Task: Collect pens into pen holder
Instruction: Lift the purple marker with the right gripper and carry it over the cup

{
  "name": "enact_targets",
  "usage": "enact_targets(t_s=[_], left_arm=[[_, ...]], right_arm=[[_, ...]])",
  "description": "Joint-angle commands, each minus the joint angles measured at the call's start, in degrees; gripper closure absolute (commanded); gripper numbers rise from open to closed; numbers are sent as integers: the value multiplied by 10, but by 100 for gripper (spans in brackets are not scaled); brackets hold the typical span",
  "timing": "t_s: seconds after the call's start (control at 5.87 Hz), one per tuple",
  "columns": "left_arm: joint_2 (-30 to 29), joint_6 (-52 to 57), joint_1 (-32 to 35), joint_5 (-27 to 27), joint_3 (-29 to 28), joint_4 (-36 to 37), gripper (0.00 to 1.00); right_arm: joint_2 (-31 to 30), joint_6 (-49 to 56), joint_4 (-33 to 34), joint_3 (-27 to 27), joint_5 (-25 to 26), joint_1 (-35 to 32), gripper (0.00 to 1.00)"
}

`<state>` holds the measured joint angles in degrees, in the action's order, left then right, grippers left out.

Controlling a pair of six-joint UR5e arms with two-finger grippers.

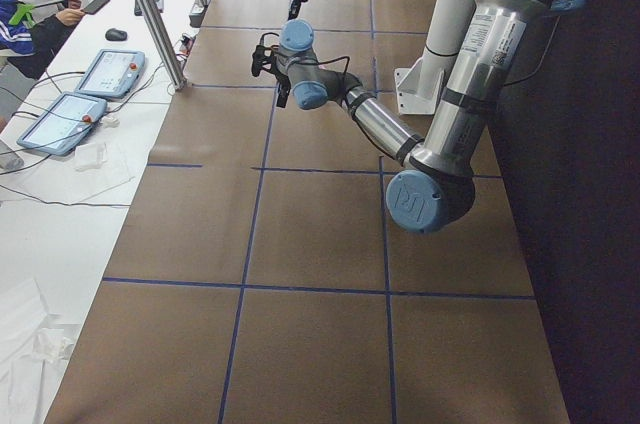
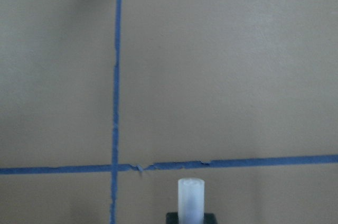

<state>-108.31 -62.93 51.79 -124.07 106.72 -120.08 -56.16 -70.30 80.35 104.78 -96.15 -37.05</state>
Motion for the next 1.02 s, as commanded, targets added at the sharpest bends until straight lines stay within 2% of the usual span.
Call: enact_targets(t_s=[0.0,0.17,0.34,0.51,0.68,0.85], left_arm=[[2,1,0,0,-2,0,0],[2,1,0,0,-8,0,0],[2,1,0,-3,-11,0,0],[4,1,1,-4,-11,0,0],[5,1,1,-4,-12,0,0],[6,1,1,-4,-12,0,0]], right_arm=[[8,0,-4,32,184,90,100],[4,-1,-50,38,230,115,100],[3,15,-109,34,302,150,100],[0,51,-125,32,314,158,100],[-14,114,-201,20,315,162,100],[-16,183,-235,-3,317,171,100]])
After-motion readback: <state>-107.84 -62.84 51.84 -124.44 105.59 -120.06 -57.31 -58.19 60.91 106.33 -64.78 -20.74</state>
